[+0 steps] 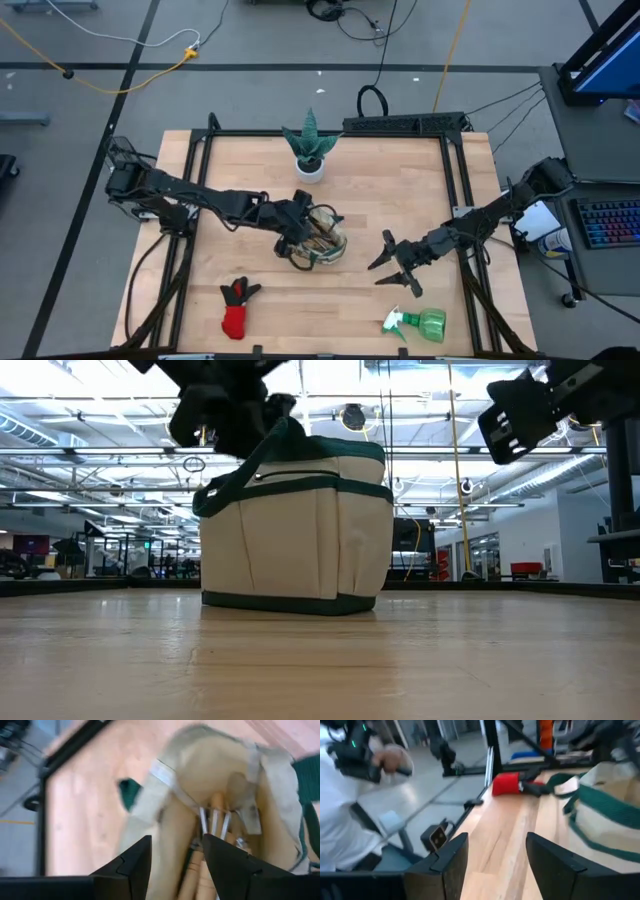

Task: Pick & Place Garden tools in Gardening bag
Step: Put the spray bottle into the gardening bag

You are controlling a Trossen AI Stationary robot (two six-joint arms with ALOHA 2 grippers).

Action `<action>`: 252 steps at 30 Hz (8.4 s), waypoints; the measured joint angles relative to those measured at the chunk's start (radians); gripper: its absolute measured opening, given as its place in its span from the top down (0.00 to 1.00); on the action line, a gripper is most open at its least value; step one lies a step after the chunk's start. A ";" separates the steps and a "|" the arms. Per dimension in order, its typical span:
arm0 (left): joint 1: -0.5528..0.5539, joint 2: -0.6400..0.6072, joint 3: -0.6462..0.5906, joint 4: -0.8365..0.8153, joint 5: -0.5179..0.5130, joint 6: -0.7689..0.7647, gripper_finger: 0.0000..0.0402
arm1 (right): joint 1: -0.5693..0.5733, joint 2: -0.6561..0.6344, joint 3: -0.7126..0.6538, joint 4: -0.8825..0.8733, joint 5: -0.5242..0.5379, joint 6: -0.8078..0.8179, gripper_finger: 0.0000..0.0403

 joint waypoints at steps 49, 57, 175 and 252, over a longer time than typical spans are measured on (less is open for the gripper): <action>-0.059 -0.058 0.002 0.166 -0.074 -0.063 0.54 | 0.144 0.254 0.510 -1.035 -0.463 0.810 0.54; -0.058 -0.058 0.002 0.159 -0.074 -0.064 0.54 | 0.151 0.273 0.530 -1.157 -0.413 0.874 0.54; -0.223 -0.058 0.002 0.041 -0.203 -0.224 0.54 | -0.293 0.209 0.529 -0.285 0.160 -0.244 0.63; -0.216 0.006 0.002 -0.149 -0.226 -0.307 0.99 | -0.216 0.420 0.384 -0.105 0.166 -0.030 0.47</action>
